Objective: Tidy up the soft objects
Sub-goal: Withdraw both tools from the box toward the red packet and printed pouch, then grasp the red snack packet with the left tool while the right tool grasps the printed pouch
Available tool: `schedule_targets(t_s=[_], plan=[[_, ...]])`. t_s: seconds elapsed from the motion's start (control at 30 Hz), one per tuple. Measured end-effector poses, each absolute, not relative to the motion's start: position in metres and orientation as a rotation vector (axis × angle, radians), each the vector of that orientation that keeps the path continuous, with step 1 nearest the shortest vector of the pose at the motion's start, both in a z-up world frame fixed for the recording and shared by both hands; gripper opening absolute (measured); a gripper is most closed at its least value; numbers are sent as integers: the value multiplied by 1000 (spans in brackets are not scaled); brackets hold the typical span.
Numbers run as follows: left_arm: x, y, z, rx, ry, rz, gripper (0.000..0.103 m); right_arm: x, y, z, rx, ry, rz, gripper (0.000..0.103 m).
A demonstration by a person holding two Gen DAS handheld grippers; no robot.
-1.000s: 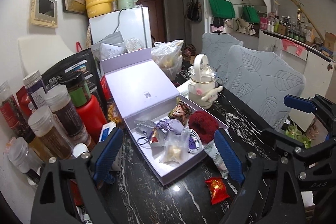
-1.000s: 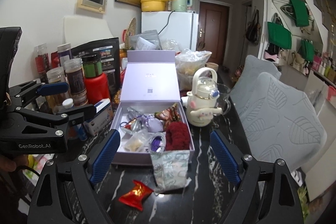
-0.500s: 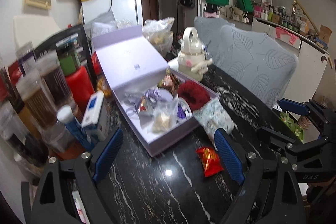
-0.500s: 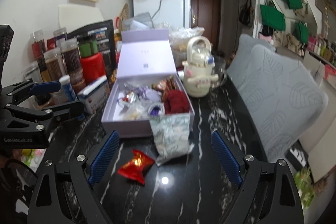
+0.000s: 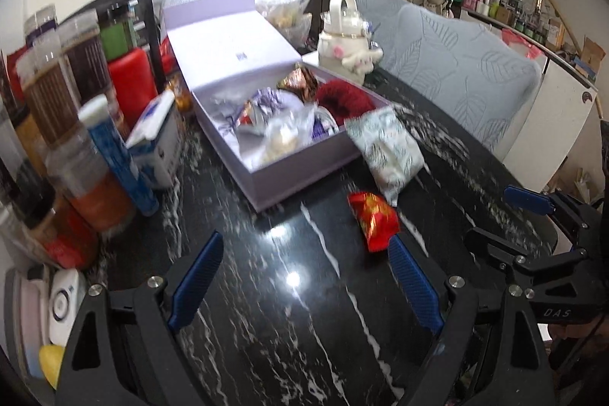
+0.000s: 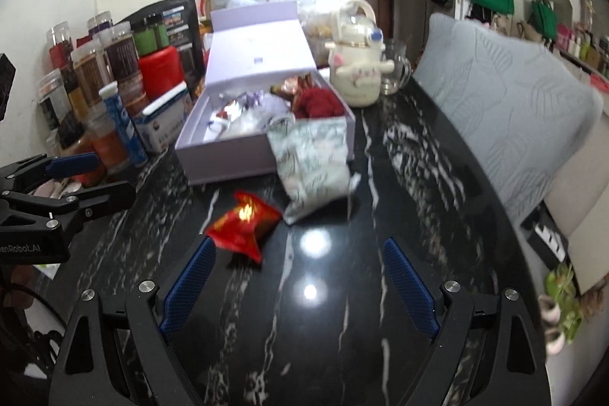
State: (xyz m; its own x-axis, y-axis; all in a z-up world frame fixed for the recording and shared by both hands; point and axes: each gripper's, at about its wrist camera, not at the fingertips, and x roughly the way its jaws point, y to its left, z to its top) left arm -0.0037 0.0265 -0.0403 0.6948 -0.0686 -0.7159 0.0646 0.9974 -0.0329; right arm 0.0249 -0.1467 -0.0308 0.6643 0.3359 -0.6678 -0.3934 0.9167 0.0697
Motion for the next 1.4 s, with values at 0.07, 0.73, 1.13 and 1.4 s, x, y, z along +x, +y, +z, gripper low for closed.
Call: schedule_targets(t_s=[0.07,0.73,1.13,1.4], plan=[[-6,26,-49,-26,818,-86,89,23,-148,-40,-77,758,416,91],[29,-18,-92,-82,900,-180,89,32,-177,-83,-50,846,398,91],[75,-33,-113,-37,978,-134,89,74,-203,-85,43,888,365,91],[86,-32,-111,15,944,-68,47,114,-200,-88,108,962,395,99]])
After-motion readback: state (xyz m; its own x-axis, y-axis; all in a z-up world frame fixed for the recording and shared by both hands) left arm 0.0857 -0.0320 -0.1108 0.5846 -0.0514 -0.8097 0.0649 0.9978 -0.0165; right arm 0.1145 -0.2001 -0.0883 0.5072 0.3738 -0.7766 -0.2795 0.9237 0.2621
